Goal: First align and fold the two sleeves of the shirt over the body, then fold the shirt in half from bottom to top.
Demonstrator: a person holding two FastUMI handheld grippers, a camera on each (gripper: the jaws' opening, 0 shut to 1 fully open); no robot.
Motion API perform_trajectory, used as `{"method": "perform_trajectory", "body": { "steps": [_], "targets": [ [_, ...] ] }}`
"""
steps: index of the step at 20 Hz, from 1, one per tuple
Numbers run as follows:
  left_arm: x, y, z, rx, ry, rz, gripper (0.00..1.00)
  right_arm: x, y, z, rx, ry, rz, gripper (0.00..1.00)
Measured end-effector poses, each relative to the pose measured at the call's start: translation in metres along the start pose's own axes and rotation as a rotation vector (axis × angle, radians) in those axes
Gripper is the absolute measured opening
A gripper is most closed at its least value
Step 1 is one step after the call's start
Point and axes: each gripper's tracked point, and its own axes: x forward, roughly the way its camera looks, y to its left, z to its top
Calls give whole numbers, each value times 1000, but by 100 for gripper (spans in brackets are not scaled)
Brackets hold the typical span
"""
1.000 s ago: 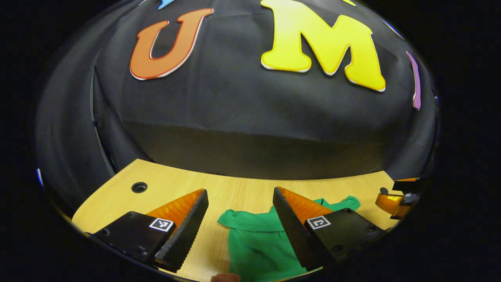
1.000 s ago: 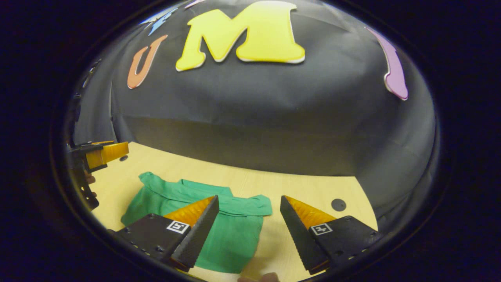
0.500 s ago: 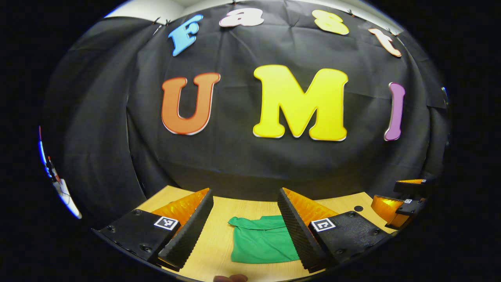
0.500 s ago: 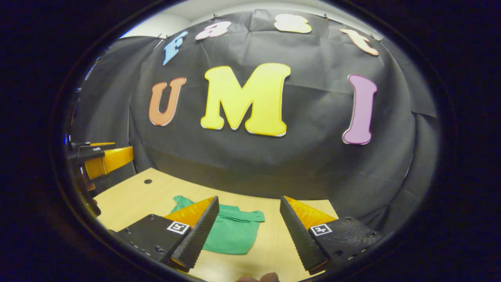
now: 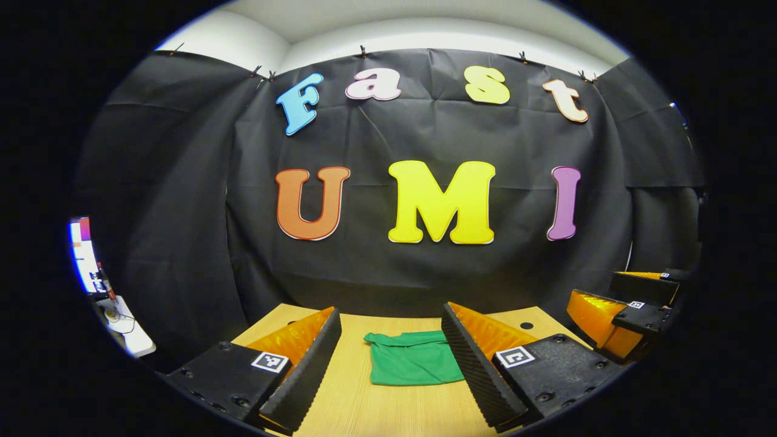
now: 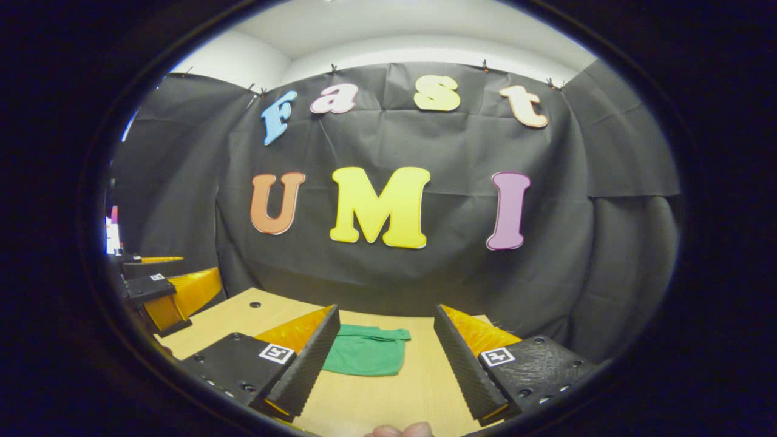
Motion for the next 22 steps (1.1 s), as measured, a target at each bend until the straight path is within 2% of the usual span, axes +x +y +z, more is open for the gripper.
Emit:
{"method": "perform_trajectory", "body": {
  "steps": [2,5,6,11,15,22],
  "targets": [
    [-18,0,4,6,-16,-1,100,-24,2,5,19,-17,-4,96],
    [-28,-1,11,2,-23,-7,100,-33,7,11,9,-37,2,95],
    [-30,-1,16,7,-28,-4,100,-35,6,13,10,-39,-2,98],
    [-31,-7,27,13,-52,-5,100,-40,0,23,12,-60,-12,94],
    [-29,-16,32,22,-60,-22,100,-41,-3,30,8,-75,-16,97],
    [-27,-23,33,30,-64,-33,100,-40,-4,32,1,-90,-19,94]
  ]
}}
